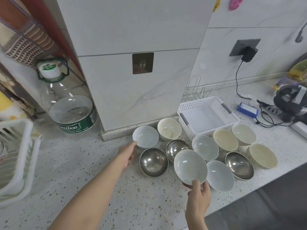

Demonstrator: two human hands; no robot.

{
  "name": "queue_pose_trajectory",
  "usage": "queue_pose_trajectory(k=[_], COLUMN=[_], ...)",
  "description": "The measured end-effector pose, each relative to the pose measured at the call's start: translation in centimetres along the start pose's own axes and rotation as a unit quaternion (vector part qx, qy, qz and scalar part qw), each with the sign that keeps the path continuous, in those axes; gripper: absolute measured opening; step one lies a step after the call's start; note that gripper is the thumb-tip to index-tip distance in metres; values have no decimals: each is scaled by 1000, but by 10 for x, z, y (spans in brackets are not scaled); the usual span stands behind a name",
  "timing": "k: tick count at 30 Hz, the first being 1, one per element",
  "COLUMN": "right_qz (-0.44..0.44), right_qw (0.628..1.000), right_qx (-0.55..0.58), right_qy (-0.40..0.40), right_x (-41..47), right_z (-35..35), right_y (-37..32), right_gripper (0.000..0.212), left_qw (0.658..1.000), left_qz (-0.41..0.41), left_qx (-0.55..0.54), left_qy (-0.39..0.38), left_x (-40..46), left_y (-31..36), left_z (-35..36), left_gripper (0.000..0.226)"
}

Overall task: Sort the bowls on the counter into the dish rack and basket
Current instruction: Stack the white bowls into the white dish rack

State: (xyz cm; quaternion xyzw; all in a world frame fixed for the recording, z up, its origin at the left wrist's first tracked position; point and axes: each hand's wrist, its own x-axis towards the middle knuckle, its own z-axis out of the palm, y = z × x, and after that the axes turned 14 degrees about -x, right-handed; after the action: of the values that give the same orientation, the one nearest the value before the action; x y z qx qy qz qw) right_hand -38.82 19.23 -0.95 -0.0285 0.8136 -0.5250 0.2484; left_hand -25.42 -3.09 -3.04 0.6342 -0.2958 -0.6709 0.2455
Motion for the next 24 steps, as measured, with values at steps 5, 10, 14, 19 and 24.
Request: queue_pose_trajectory(k=[5,10,14,19,24], right_qz=[-20,-34,-25,-16,-34], right_qw=[999,999,999,997,993], right_qx=[26,35,31,36,34], right_qy=[-2,0,-20,-60,-106], right_x=[9,2,-8,-28,-60], right_z=[5,8,17,38,66], right_y=[-15,-19,-22,-32,-41], right_gripper=[33,26,20,21,16], left_qw=[1000,1000,999,998,995], left_qz=[17,11,22,51,96], left_qx=[4,-13,10,29,23], left_qy=[-3,10,29,16,-9], left_x=[13,18,9,-26,-75], left_y=[2,8,18,27,33], left_z=[15,18,2,-45,-112], left_gripper=[8,14,14,17,11])
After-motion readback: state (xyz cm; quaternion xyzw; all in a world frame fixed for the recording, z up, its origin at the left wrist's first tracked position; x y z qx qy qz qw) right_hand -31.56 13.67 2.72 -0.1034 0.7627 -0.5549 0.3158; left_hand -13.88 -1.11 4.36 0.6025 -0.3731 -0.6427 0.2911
